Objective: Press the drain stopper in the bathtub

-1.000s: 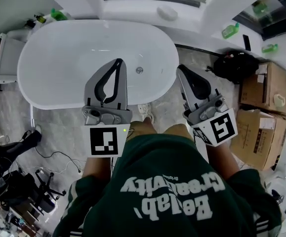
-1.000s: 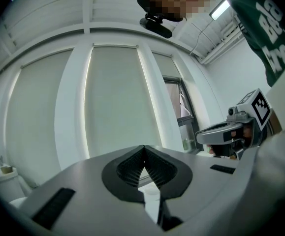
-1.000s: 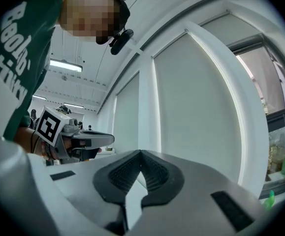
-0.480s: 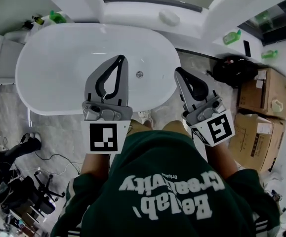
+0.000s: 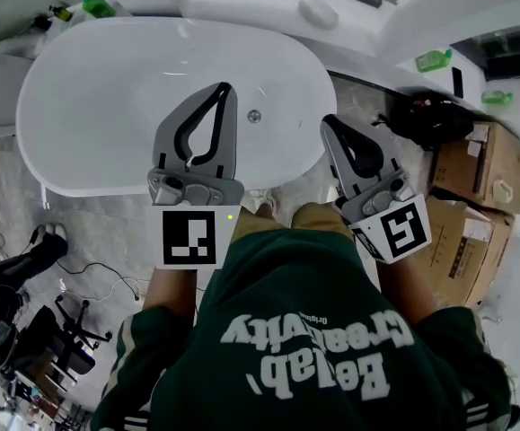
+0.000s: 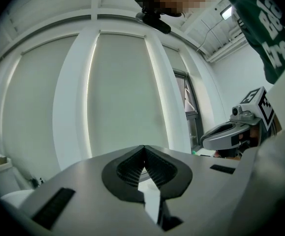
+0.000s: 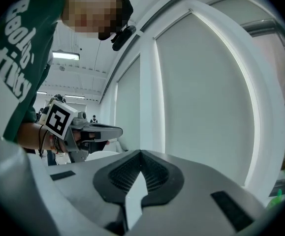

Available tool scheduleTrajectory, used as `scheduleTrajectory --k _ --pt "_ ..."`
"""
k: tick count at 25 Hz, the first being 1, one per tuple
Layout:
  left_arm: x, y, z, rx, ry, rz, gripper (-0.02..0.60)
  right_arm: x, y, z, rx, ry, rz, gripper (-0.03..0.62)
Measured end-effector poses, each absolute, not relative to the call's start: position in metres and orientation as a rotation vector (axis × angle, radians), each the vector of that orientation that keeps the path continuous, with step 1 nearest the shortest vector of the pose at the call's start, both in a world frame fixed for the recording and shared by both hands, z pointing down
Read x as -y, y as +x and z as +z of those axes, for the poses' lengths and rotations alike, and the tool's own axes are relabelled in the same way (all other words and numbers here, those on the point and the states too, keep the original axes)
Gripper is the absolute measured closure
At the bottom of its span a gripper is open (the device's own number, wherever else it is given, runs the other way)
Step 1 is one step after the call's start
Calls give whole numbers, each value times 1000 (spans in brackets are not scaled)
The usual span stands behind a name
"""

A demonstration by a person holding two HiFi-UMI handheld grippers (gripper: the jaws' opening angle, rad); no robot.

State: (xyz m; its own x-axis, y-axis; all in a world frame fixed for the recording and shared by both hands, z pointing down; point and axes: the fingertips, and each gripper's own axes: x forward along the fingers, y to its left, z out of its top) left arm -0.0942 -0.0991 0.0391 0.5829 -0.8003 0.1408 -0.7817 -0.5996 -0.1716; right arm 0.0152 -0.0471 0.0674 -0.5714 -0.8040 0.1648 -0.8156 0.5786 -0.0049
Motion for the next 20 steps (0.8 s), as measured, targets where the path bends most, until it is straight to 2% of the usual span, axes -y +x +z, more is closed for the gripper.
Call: scheduleTrajectory --k 9,20 --pt "94 -98 39 -1441 -2704 -296 574 50 -13 49 2754 1248 15 580" --pt "98 -71 36 -1574 -2633 -362 574 79 16 27 2875 1124 -23 580"
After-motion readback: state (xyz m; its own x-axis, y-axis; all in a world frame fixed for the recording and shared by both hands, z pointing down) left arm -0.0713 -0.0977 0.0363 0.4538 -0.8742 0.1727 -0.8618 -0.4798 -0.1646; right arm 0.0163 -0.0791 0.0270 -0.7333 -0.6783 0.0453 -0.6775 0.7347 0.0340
